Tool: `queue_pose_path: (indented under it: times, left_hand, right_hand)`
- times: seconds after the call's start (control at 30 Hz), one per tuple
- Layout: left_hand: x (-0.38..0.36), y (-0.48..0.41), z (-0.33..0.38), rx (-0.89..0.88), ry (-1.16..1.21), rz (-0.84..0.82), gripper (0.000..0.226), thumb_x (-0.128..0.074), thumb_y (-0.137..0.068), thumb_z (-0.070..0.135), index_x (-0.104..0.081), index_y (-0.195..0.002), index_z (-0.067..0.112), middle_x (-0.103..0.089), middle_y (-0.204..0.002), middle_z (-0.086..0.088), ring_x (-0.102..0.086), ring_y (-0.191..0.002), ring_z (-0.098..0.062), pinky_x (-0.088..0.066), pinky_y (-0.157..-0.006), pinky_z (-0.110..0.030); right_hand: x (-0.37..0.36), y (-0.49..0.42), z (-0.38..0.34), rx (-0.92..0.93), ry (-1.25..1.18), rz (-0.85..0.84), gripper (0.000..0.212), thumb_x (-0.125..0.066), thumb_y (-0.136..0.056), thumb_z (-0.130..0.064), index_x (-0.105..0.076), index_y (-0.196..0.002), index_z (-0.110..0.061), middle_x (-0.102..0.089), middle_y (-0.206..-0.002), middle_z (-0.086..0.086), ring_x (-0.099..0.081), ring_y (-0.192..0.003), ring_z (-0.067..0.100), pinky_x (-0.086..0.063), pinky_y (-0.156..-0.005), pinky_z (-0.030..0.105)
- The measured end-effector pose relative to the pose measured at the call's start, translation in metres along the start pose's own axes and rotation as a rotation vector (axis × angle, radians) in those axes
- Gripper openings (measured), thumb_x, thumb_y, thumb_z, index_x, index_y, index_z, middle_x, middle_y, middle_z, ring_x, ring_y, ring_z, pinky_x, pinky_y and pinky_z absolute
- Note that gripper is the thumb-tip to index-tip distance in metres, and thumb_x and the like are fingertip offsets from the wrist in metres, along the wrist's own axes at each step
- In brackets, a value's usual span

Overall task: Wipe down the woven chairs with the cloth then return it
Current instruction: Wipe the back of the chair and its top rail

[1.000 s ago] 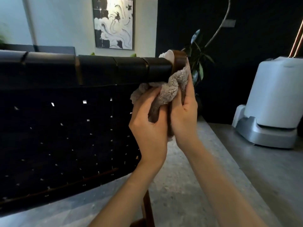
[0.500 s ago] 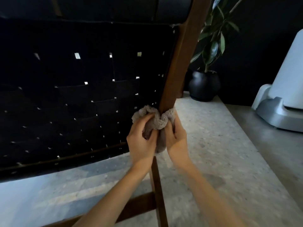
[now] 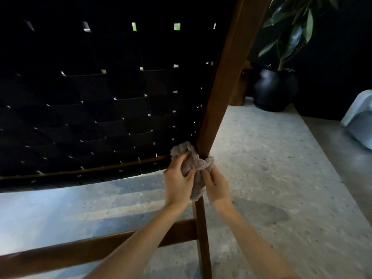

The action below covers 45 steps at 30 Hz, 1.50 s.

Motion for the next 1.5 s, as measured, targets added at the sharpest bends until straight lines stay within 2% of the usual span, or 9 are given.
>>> queue_pose_path:
  times: [0.17, 0.23, 0.37, 0.57, 0.8, 1.07, 1.3, 1.4, 1.5]
  left_hand:
    - [0.021, -0.013, 0.005, -0.012, -0.076, -0.193, 0.043, -0.068, -0.081, 0.0, -0.06, -0.122, 0.011, -0.065, -0.115, -0.001, -0.06, -0.108, -0.012, -0.047, -0.097, -0.024]
    - [0.033, -0.019, 0.01, -0.035, -0.042, -0.262, 0.051, -0.068, -0.08, -0.001, -0.056, -0.126, 0.017, -0.062, -0.112, 0.006, -0.058, -0.107, -0.004, -0.046, -0.095, -0.018]
    - [0.064, -0.018, 0.017, -0.091, -0.097, -0.411, 0.066, -0.067, -0.084, 0.007, -0.041, -0.133, 0.043, -0.055, -0.108, 0.016, -0.053, -0.1, 0.004, -0.043, -0.085, -0.008]
    - [0.143, -0.011, 0.008, -0.139, -0.147, -0.449, 0.042, -0.063, -0.088, 0.015, -0.05, -0.114, 0.045, -0.049, -0.112, 0.011, -0.05, -0.1, 0.005, -0.043, -0.082, -0.011]
    - [0.273, -0.007, -0.029, -0.11, -0.271, -0.246, 0.03, -0.068, -0.084, 0.032, -0.046, -0.103, 0.034, -0.048, -0.101, 0.014, -0.052, -0.089, 0.0, -0.047, -0.071, -0.023]
    - [0.433, -0.006, -0.059, -0.136, -0.377, -0.096, 0.037, -0.053, -0.073, 0.066, -0.05, -0.098, 0.039, -0.053, -0.096, 0.018, -0.052, -0.088, 0.001, -0.046, -0.069, -0.015]
    - [0.557, -0.011, -0.055, -0.25, -0.424, 0.177, 0.018, -0.07, -0.083, 0.019, -0.063, -0.099, 0.019, -0.049, -0.068, 0.021, -0.053, -0.059, -0.003, -0.048, -0.05, -0.014]
    - [0.594, -0.021, -0.04, -0.263, -0.387, 0.342, 0.016, -0.068, -0.085, 0.018, -0.06, -0.097, 0.022, -0.041, -0.052, 0.017, -0.047, -0.047, -0.005, -0.04, -0.043, -0.012]
    - [0.617, -0.035, -0.02, -0.277, -0.306, 0.466, 0.016, -0.065, -0.088, 0.024, -0.053, -0.098, 0.027, -0.049, -0.061, 0.019, -0.055, -0.056, -0.002, -0.042, -0.047, -0.008]
  right_hand:
    - [0.011, 0.02, -0.013, 0.108, -0.041, 0.13, 0.018, -0.062, -0.092, -0.019, -0.061, -0.076, -0.014, -0.055, -0.057, -0.005, -0.045, -0.047, 0.002, -0.033, -0.046, 0.012]
    - [0.014, 0.029, -0.025, 0.115, -0.122, 0.152, 0.002, -0.067, -0.089, -0.021, -0.067, -0.087, -0.019, -0.066, -0.069, -0.01, -0.06, -0.059, 0.003, -0.048, -0.051, 0.016]
    - [0.009, 0.04, -0.044, 0.075, -0.029, 0.202, 0.03, -0.074, -0.082, -0.032, -0.059, -0.108, -0.037, -0.062, -0.103, -0.018, -0.062, -0.088, 0.001, -0.055, -0.067, 0.02]
    - [-0.034, 0.062, -0.093, 0.273, 0.077, 0.122, 0.033, -0.074, -0.076, -0.038, -0.05, -0.095, -0.051, -0.05, -0.104, -0.016, -0.054, -0.093, -0.002, -0.05, -0.07, 0.015]
    - [-0.14, 0.085, -0.156, 0.471, 0.048, -0.065, 0.021, -0.068, -0.079, -0.042, -0.054, -0.094, -0.041, -0.061, -0.082, -0.013, -0.059, -0.074, 0.006, -0.049, -0.06, 0.016]
    - [-0.274, 0.118, -0.224, 0.508, 0.093, -0.135, 0.02, -0.066, -0.073, -0.054, -0.051, -0.085, -0.047, -0.059, -0.066, -0.011, -0.057, -0.061, 0.001, -0.048, -0.053, 0.017]
    - [-0.352, 0.15, -0.308, 0.556, -0.042, -0.117, 0.019, -0.072, -0.08, -0.038, -0.056, -0.09, -0.04, -0.06, -0.065, -0.015, -0.057, -0.053, 0.003, -0.044, -0.045, 0.013]
    - [-0.375, 0.16, -0.352, 0.601, -0.156, -0.069, 0.02, -0.072, -0.083, -0.025, -0.056, -0.088, -0.036, -0.058, -0.059, -0.012, -0.059, -0.05, 0.006, -0.054, -0.047, 0.024]
    - [-0.39, 0.166, -0.393, 0.661, -0.234, 0.018, 0.015, -0.072, -0.083, -0.019, -0.06, -0.089, -0.024, -0.056, -0.057, -0.008, -0.059, -0.053, 0.007, -0.052, -0.051, 0.02]
Point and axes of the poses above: each hand's wrist, its own y-axis away from the middle knuckle, its own x-axis out of the back of the hand, z = x × y, the point moved 3 cm from there along -y, towards the middle knuckle
